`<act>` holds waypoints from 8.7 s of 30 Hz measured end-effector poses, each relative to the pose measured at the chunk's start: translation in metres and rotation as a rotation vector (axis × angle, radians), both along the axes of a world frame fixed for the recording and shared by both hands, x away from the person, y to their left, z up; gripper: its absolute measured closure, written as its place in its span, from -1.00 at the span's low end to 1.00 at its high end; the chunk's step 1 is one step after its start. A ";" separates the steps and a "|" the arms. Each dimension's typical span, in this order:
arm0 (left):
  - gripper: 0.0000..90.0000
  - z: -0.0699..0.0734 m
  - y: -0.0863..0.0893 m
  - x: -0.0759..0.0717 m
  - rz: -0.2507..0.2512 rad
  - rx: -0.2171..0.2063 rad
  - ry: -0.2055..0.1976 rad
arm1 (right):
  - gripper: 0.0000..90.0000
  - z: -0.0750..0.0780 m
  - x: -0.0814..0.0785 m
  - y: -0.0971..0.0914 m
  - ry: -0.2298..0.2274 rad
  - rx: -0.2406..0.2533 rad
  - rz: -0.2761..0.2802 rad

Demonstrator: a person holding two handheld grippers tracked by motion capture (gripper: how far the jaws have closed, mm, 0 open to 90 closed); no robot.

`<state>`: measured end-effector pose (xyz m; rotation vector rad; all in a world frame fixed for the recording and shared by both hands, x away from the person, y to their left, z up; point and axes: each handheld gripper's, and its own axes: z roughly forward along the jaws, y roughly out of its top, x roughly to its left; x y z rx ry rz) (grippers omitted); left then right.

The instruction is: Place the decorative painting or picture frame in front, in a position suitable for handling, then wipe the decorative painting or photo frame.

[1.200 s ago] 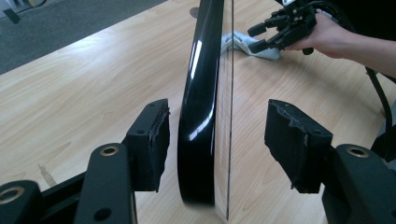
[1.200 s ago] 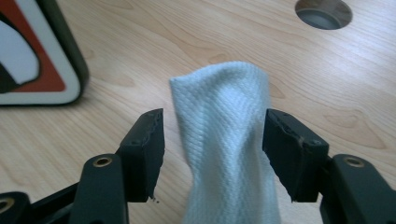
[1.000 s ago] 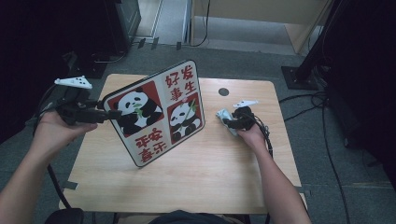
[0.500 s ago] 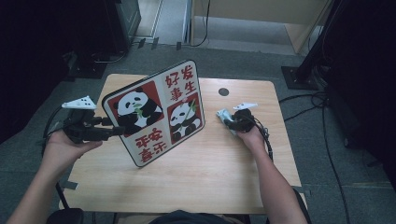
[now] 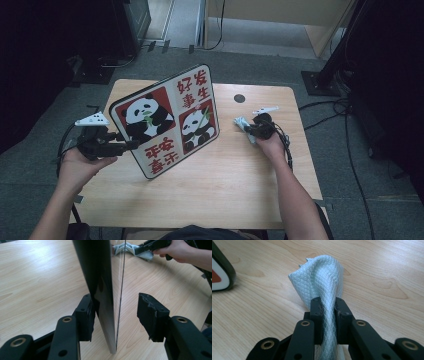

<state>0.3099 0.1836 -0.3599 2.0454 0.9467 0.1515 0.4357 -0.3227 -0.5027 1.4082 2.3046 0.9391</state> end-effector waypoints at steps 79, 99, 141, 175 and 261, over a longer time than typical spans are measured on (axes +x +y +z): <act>0.75 -0.025 -0.004 -0.006 -0.055 -0.075 0.010 | 0.78 0.219 -0.003 0.090 -0.146 0.198 0.249; 0.76 -0.025 -0.003 -0.005 -0.073 -0.058 0.009 | 0.78 0.212 0.008 0.121 -0.197 0.192 0.276; 0.75 -0.025 -0.004 -0.006 -0.072 -0.056 0.004 | 0.78 0.144 0.004 0.120 -0.150 0.219 0.289; 0.74 -0.026 -0.004 -0.007 -0.072 -0.067 0.001 | 0.77 0.085 -0.002 0.108 -0.066 0.202 0.266; 0.74 -0.028 -0.004 -0.007 -0.040 -0.109 0.023 | 0.79 0.179 -0.008 0.108 -0.047 0.144 0.291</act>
